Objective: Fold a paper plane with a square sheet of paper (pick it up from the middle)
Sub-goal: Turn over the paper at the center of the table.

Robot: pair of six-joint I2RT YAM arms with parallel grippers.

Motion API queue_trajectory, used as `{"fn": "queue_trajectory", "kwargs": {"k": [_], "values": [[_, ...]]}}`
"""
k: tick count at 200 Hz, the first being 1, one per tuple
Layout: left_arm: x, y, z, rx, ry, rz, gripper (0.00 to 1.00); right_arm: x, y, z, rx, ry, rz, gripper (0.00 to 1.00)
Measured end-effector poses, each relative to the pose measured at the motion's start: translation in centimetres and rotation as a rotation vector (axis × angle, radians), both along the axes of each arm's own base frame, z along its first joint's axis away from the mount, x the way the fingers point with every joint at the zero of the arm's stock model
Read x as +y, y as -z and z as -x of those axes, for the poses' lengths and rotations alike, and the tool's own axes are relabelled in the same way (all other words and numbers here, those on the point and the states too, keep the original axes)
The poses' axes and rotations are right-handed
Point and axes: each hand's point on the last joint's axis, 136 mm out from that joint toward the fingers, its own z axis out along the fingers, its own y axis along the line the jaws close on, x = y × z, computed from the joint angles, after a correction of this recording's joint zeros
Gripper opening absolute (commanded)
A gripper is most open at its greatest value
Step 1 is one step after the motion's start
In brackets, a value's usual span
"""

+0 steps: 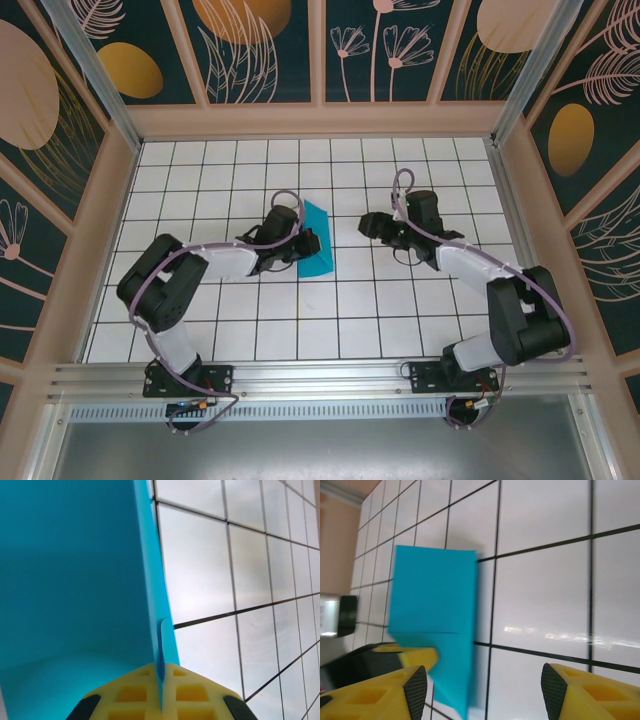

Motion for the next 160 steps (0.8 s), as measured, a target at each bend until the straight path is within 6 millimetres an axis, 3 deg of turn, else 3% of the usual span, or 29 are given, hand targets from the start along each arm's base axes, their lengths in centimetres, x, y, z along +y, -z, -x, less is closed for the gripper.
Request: {"fn": "queue_trajectory", "kwargs": {"k": [42, 81, 108, 134, 160], "values": [[2.8, -6.5, -2.5, -0.122, -0.066, -0.226, 0.04, -2.1, -0.3, 0.2, -0.007, 0.094, 0.036, 0.70], [7.6, -8.8, -3.9, -0.152, -0.195, -0.560, 0.05, -3.5, 0.6, 0.2, 0.028, 0.163, 0.068, 0.76], [9.5, -7.3, -4.6, -0.128, -0.238, -0.787, 0.06, -4.6, 1.5, 0.4, 0.049, 0.198, 0.087, 0.81], [10.3, -3.7, -4.7, -0.092, -0.224, -1.013, 0.05, -5.5, 2.5, 0.9, 0.074, 0.225, 0.098, 0.84], [9.7, -0.2, -4.8, -0.080, -0.183, -1.173, 0.05, -6.7, 3.1, 1.2, 0.091, 0.256, 0.110, 0.84]]}}
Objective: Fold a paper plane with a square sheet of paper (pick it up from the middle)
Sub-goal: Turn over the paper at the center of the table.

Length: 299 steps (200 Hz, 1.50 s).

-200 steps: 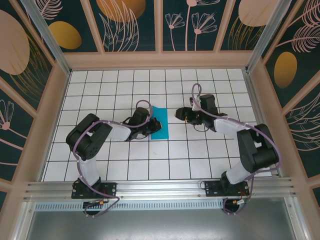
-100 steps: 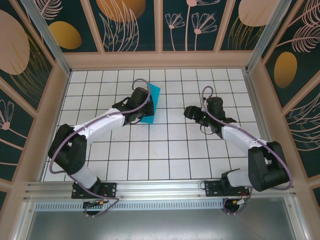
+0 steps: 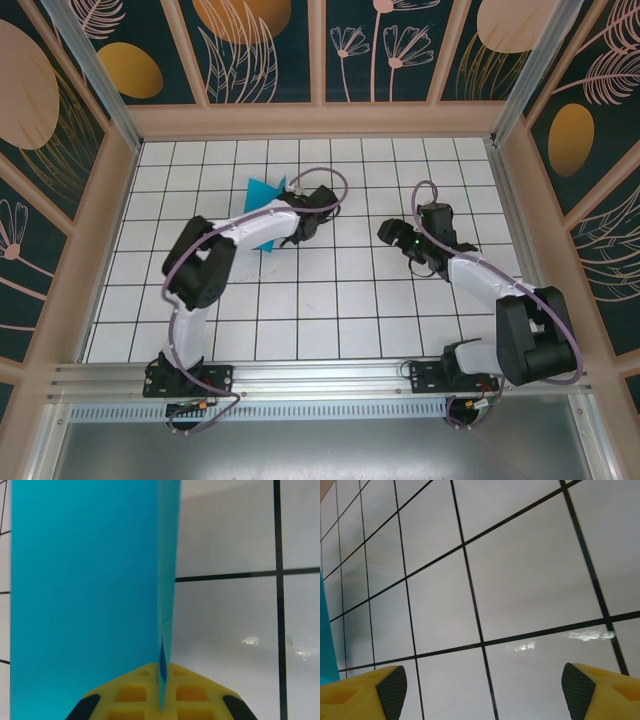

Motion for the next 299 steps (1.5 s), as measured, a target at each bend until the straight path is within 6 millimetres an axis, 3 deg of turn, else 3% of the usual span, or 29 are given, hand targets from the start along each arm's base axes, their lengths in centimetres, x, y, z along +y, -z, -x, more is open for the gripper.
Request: {"fn": "queue_trajectory", "kwargs": {"k": [35, 86, 146, 171, 217, 233, 250, 266, 299], "values": [[-2.6, 2.8, -0.2, 0.006, 0.054, -0.104, 0.06, -1.1, -0.3, 0.1, -0.009, 0.032, -0.002, 0.84], [-6.0, 4.5, 0.7, 0.015, 0.118, -0.060, 0.13, -2.6, -0.2, -0.1, 0.002, 0.074, 0.003, 0.84], [-7.5, 4.8, 0.8, 0.028, 0.137, 0.073, 0.43, -3.0, 0.1, 0.1, 0.018, 0.085, 0.005, 0.84], [-9.2, 2.3, 2.5, 0.058, 0.176, 0.283, 0.59, -2.9, 0.1, 0.1, 0.031, 0.080, 0.004, 0.84], [-13.0, -8.8, 3.4, -0.086, 0.292, 0.696, 0.73, -1.5, -0.9, -0.8, 0.029, 0.033, -0.036, 0.82], [-12.5, -10.6, 3.4, -0.123, 0.296, 0.781, 0.74, -0.2, -1.4, -1.3, 0.029, -0.006, -0.050, 0.81], [-10.2, -10.4, 3.0, -0.137, 0.251, 0.834, 0.74, 2.4, -1.8, -1.9, 0.029, -0.077, -0.055, 0.78], [-7.0, -8.8, 2.4, -0.137, 0.170, 0.849, 0.75, 5.6, -2.2, -2.4, 0.031, -0.162, -0.059, 0.74], [-1.3, -4.6, 2.5, -0.109, 0.007, 0.846, 0.70, 13.1, -2.3, -3.8, 0.030, -0.344, -0.068, 0.52]]}}
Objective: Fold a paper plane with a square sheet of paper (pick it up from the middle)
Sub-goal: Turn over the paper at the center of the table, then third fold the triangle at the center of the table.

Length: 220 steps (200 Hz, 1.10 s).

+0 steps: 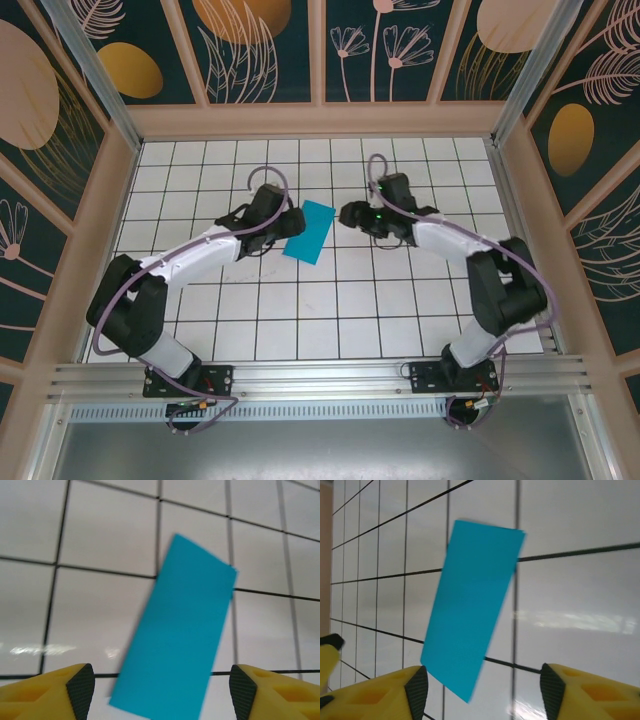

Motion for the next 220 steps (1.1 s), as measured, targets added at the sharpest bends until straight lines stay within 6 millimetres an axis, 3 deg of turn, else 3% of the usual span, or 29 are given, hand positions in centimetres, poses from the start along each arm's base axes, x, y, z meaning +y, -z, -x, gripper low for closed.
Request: {"fn": "queue_trajectory", "kwargs": {"k": [22, 39, 87, 127, 171, 220], "values": [[2.0, 1.7, 0.6, 0.039, -0.049, 0.024, 0.60, 3.9, 1.1, -1.2, 0.012, -0.098, -0.001, 0.36], [3.0, 2.7, 0.9, 0.063, -0.077, 0.051, 0.52, 6.1, 2.6, -2.1, 0.034, -0.160, 0.000, 0.32], [2.6, 2.9, 0.7, 0.071, -0.071, 0.120, 0.48, 9.0, 6.2, -4.2, 0.090, -0.278, 0.040, 0.27], [1.7, 3.7, 0.7, 0.092, -0.040, 0.149, 0.45, 9.3, 8.4, -3.6, 0.118, -0.367, 0.103, 0.29], [-0.3, 4.8, 1.0, 0.135, 0.044, 0.214, 0.41, 8.9, 8.6, -2.9, 0.030, -0.506, 0.162, 0.30], [-3.6, 3.8, 1.2, 0.134, 0.178, 0.353, 0.33, 5.5, 8.5, -1.7, -0.014, -0.615, 0.226, 0.31]]}}
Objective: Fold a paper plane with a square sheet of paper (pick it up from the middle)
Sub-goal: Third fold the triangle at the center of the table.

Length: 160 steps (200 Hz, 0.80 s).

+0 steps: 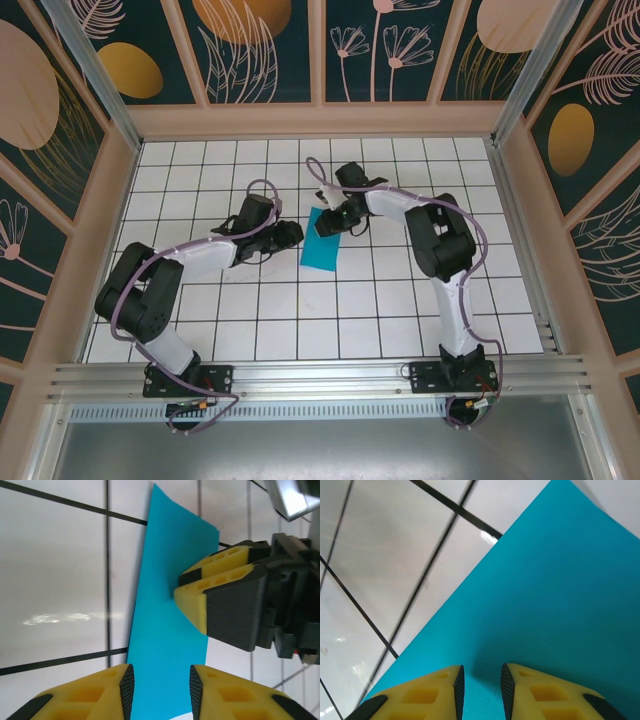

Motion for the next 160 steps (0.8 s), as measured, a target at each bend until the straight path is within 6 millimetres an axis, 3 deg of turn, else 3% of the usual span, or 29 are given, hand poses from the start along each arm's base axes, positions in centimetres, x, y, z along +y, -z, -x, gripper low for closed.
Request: {"fn": "queue_trajectory", "kwargs": {"k": [31, 62, 94, 160], "values": [[-1.9, 0.1, 0.4, 0.004, 0.056, 0.060, 0.25, -1.9, -0.4, 0.5, 0.028, 0.059, -0.012, 0.33], [-3.5, 1.1, 1.2, 0.026, 0.094, 0.095, 0.17, -3.2, -2.4, 2.7, 0.087, 0.234, -0.110, 0.30], [-4.1, 2.5, 1.7, 0.058, 0.109, 0.094, 0.13, -2.6, -4.0, 4.3, 0.120, 0.356, -0.204, 0.21], [-3.7, 4.7, 2.0, 0.093, 0.097, 0.063, 0.11, -1.4, -2.9, 4.8, 0.211, 0.474, -0.267, 0.17]]}}
